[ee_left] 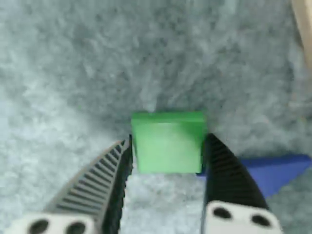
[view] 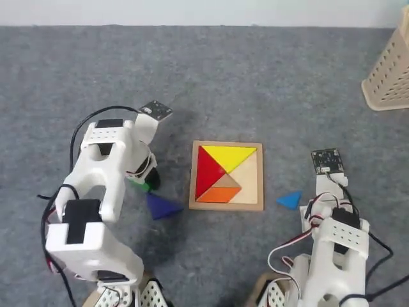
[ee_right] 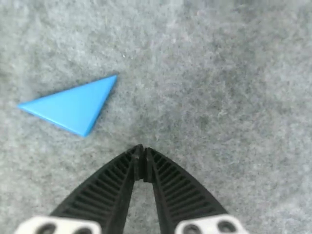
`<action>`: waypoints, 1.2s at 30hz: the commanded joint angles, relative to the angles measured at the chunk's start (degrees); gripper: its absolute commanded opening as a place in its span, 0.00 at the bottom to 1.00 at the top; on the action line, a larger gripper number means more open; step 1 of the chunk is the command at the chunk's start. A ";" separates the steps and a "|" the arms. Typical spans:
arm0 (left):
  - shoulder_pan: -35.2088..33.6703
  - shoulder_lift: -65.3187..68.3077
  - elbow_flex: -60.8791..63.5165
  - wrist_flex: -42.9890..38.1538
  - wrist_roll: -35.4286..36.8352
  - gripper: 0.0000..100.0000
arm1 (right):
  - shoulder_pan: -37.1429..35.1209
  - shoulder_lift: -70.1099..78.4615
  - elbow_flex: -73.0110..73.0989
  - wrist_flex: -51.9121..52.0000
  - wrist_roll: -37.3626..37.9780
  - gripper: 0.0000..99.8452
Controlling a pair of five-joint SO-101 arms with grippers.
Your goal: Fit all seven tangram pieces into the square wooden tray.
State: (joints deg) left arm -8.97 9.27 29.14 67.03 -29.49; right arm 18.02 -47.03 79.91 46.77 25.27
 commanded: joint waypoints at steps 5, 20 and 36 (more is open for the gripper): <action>2.81 -1.05 -0.13 -0.35 -0.18 0.13 | -0.57 -1.63 -0.35 -0.84 0.88 0.01; 12.13 -6.51 -0.13 2.99 4.22 0.13 | -0.57 -1.63 -0.35 -0.84 1.05 0.01; 13.80 -6.33 -3.47 5.54 5.45 0.20 | -0.57 -1.63 -0.35 -0.84 1.05 0.01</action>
State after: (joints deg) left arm 4.31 5.49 27.82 72.66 -24.04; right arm 18.02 -47.03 79.91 46.77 25.27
